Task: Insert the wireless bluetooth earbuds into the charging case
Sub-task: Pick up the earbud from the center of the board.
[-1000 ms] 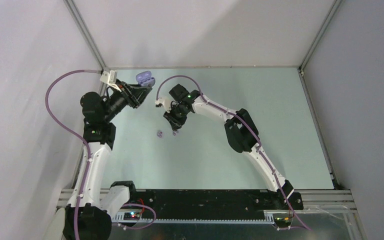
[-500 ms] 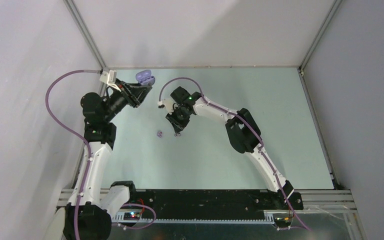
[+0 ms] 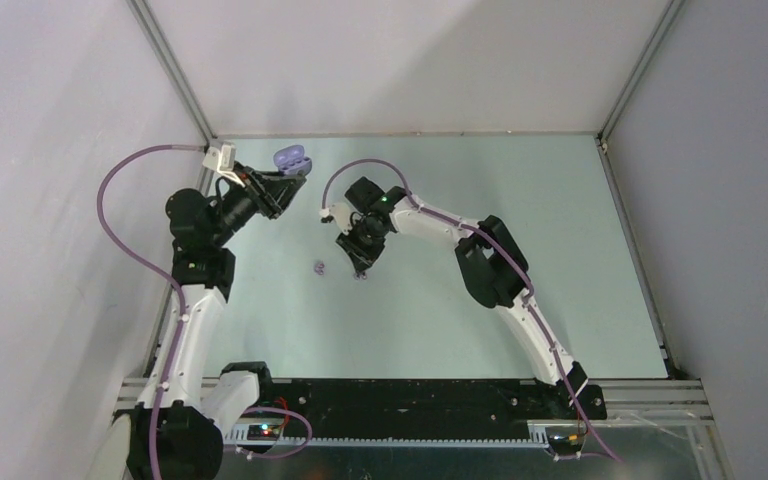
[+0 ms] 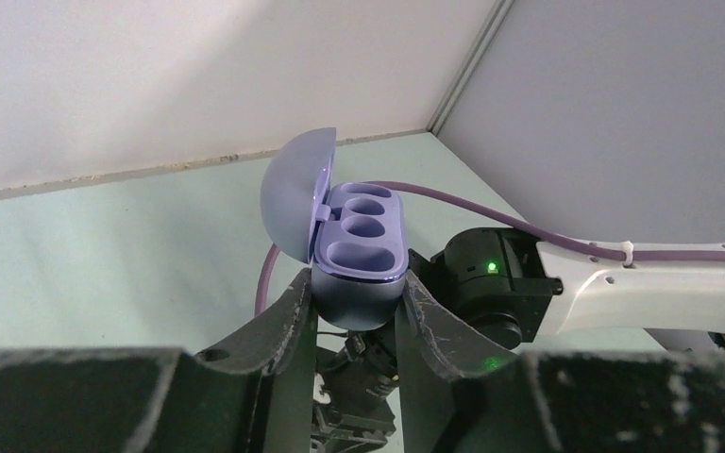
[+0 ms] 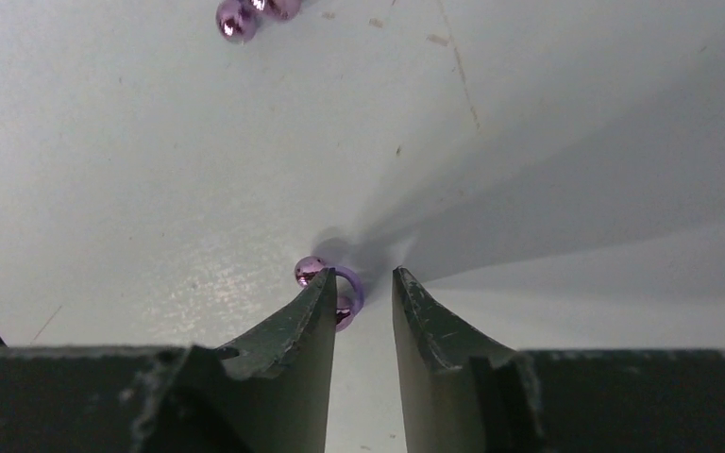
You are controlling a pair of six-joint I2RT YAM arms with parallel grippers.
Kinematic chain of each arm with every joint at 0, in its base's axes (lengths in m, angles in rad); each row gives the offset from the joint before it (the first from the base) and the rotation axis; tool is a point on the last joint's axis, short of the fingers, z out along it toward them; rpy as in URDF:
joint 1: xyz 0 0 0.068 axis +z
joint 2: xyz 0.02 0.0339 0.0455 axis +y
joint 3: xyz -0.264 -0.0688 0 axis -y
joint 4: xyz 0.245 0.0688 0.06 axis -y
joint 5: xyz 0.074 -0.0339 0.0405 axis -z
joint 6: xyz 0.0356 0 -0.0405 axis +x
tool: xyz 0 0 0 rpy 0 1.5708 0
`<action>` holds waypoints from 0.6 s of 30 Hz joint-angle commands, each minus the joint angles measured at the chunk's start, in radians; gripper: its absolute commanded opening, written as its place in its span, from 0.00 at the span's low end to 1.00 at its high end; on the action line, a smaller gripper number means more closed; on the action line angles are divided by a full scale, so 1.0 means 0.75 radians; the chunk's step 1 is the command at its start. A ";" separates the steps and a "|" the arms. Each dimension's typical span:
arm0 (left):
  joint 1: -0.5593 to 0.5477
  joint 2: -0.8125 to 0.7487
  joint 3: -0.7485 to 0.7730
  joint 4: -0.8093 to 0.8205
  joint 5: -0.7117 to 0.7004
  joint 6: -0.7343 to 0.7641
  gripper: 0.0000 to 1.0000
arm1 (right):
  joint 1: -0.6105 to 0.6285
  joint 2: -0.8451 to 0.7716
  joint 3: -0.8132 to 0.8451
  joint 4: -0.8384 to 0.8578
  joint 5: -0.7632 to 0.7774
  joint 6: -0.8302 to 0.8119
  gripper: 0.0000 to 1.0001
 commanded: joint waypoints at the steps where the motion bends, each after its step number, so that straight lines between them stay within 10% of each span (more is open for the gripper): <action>1: 0.011 -0.031 -0.005 0.068 -0.001 -0.024 0.00 | 0.012 -0.086 -0.074 -0.047 -0.025 -0.047 0.29; 11: 0.010 -0.005 -0.026 0.105 0.005 -0.036 0.00 | 0.022 -0.129 -0.166 -0.045 -0.058 -0.051 0.00; 18: 0.008 0.069 -0.032 0.202 0.028 -0.075 0.00 | -0.020 -0.300 -0.189 -0.011 0.021 -0.119 0.00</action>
